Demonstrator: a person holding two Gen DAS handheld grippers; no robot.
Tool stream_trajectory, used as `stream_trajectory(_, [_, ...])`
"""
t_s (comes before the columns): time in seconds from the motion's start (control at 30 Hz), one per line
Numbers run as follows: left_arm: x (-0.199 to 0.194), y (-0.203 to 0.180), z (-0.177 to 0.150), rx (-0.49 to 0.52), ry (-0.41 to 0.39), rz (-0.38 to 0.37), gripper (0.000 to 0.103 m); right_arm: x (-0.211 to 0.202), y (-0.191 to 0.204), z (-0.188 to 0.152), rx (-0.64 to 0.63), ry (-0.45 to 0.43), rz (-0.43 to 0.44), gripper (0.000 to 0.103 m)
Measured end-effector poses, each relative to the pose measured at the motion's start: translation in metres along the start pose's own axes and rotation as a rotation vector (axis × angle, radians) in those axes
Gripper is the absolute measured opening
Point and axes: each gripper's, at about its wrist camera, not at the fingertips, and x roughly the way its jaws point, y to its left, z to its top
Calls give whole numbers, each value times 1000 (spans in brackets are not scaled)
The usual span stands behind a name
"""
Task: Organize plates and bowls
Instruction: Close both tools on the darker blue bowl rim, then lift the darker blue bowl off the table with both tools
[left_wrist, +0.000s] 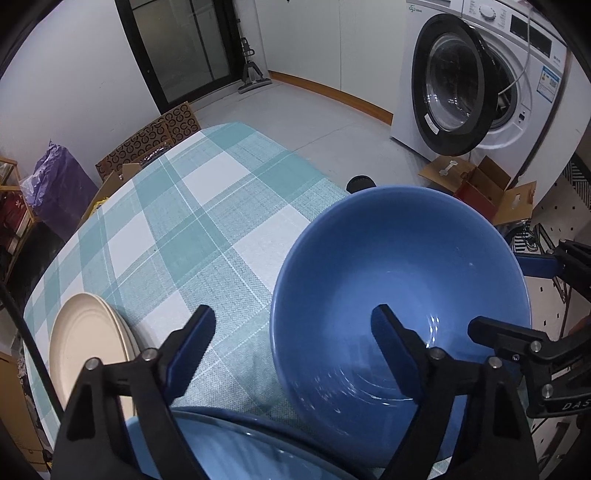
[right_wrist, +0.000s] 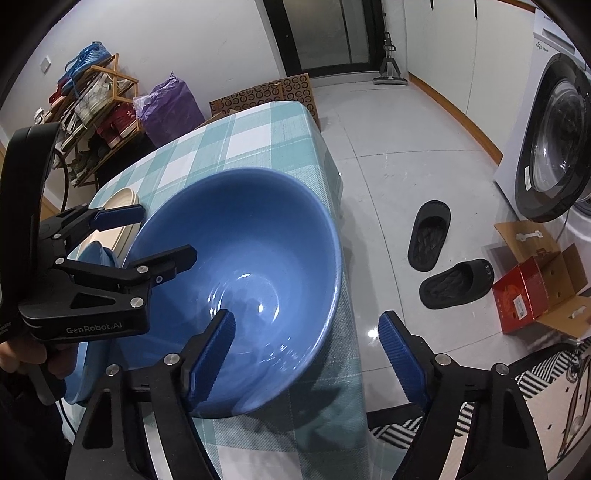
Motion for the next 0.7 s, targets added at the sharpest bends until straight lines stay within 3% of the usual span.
stream_trajectory(0.07, [2, 0, 0, 1, 18, -10, 65, 0, 1, -1, -2, 3, 1, 76])
stream_trajectory(0.17, [2, -1, -3, 9, 20, -16, 60, -2, 1, -3, -1, 0, 6, 74])
stream_trajectory(0.3, [1, -5, -6, 28, 28, -23, 49, -5, 2, -6, -8, 2, 12, 63])
stream_trajectory(0.7, [-8, -10, -9, 55, 19, -31, 38, -13, 6, -9, -34, 4, 2, 40])
